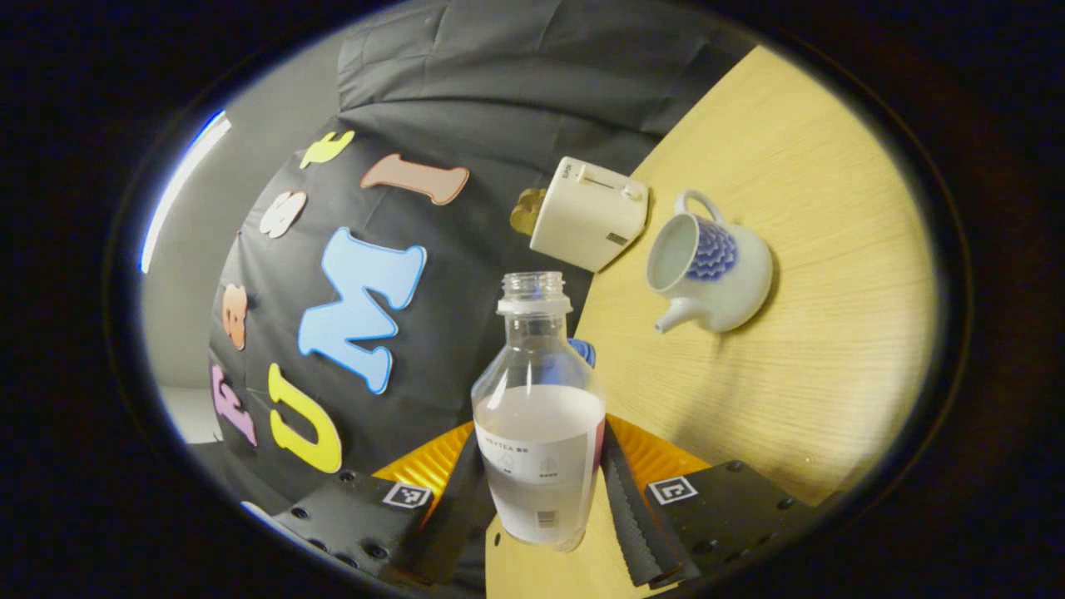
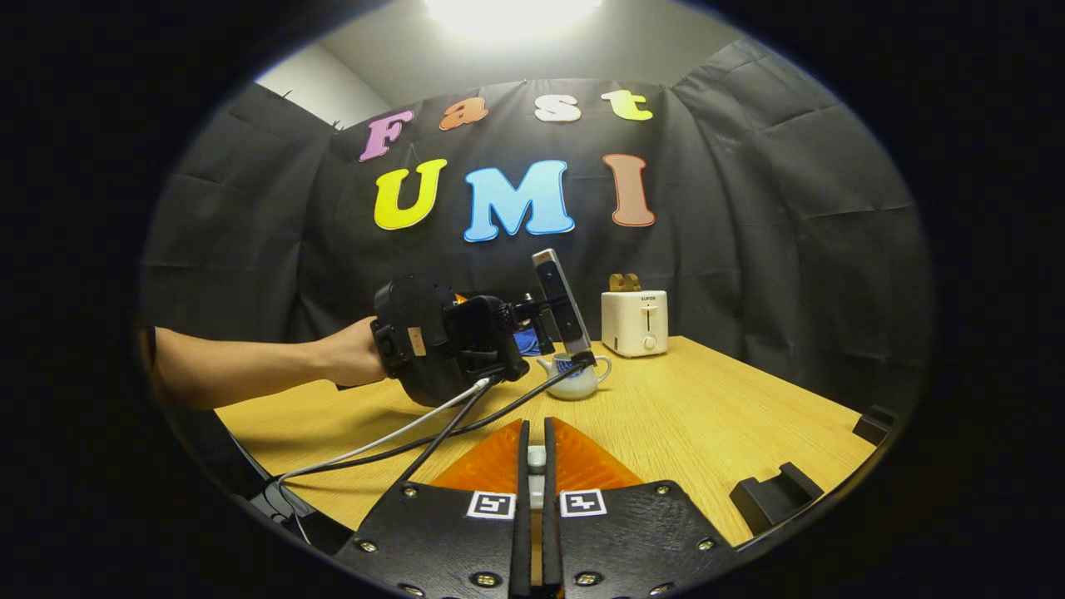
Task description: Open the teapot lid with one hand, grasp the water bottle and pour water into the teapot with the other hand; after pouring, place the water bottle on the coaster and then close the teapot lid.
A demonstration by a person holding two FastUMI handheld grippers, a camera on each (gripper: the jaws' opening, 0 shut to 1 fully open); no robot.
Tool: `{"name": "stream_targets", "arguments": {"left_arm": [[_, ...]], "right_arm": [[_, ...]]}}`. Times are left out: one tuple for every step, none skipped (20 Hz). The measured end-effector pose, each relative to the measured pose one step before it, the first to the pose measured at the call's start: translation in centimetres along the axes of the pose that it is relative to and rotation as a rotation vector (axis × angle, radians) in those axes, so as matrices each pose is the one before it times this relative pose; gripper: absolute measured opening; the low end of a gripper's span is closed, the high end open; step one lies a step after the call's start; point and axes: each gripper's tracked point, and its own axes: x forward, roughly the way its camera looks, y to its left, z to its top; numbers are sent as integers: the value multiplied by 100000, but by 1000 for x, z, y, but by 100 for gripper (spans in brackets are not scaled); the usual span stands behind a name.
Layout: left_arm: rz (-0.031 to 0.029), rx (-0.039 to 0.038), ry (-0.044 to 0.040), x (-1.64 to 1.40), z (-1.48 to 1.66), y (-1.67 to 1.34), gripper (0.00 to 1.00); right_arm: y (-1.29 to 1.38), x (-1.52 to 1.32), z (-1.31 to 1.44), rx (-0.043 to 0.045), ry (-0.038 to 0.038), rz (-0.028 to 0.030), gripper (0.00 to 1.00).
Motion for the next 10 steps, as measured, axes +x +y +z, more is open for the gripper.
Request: {"name": "stream_targets", "arguments": {"left_arm": [[-804, 3428, 519, 359, 52, -311, 86], [-43, 4748, 897, 19, 45, -202, 86], [-1187, 2838, 889, 259, -265, -452, 86], [-1345, 1998, 429, 212, -30, -418, 86], [-1083, 1536, -353, 384, 117, -106, 86], [-319, 1485, -514, 181, 231, -21, 86], [411, 1709, -566, 3, 345, 122, 86], [89, 852, -275, 76, 274, -30, 85], [-773, 690, -237, 90, 249, -163, 86], [-769, 974, 139, 218, 293, -230, 86]], "right_arm": [[-53, -88, 38, 242, 153, 126, 5], [3, 9, 3, -30, 95, -94, 5], [-164, 36, 41, -137, -155, -205, 5], [-83, -1, -6, 34, 17, -122, 5], [-24, 82, -78, 242, 249, 132, 5], [-10, 93, -46, 242, 305, 61, 5], [6, -13, -109, 138, 226, 151, 5], [-50, -2, 15, -9, 51, -144, 5], [-9, 45, -82, -106, 123, 35, 5], [-21, 2, 20, -161, 119, -41, 5]]}}
